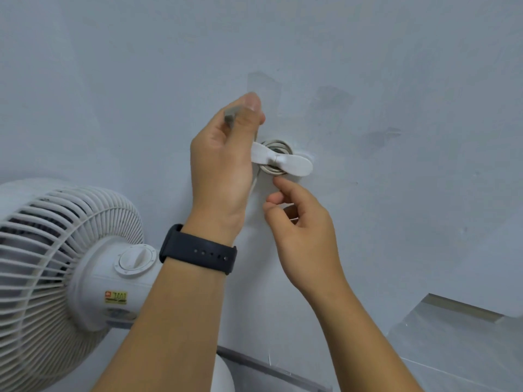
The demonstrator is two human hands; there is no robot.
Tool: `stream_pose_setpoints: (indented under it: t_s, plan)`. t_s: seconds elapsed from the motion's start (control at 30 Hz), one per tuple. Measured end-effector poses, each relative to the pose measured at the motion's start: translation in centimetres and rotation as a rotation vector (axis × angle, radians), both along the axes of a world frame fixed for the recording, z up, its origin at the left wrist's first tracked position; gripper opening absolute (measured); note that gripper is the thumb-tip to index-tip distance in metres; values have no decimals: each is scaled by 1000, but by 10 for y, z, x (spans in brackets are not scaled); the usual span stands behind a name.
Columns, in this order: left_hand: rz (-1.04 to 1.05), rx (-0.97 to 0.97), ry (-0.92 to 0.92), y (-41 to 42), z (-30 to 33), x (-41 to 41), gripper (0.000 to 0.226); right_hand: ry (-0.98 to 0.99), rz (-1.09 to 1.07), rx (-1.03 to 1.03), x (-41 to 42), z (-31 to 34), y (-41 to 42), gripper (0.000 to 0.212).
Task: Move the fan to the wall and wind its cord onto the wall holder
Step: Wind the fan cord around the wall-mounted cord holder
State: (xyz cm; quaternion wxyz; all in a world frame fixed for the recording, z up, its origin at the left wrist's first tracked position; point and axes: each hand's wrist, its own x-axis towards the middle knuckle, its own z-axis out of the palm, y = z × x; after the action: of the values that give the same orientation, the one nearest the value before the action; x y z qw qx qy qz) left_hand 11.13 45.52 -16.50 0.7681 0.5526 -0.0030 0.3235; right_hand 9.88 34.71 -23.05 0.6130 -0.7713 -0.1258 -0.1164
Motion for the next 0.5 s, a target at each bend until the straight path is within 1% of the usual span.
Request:
stream_pose_setpoints:
  t_s: [0.1, 0.23, 0.3, 0.33, 0.4, 0.43, 0.5]
  plan:
    - [-22, -39, -14, 1, 3, -2, 16, -55, -40, -104, -2, -1, -2, 41]
    - [-52, -18, -28, 2, 2, -3, 16, -71, -55, -79, 1, -1, -4, 37]
    - [-70, 9, -29, 3, 1, -4, 21, -148, -142, -69, 1, 0, -5, 31]
    - [-72, 57, -30, 4, 0, -4, 22, -205, -206, -46, 2, 1, -6, 28]
    - [-51, 235, -19, 4, -5, -5, 23, -311, -289, -11, 2, 5, -6, 30]
    - [-46, 325, -14, 3, -7, -5, 21, -349, -296, -15, 3, 7, -5, 33]
    - [-50, 416, -16, 0, -12, -7, 19, -382, -245, -40, 3, 8, -3, 40]
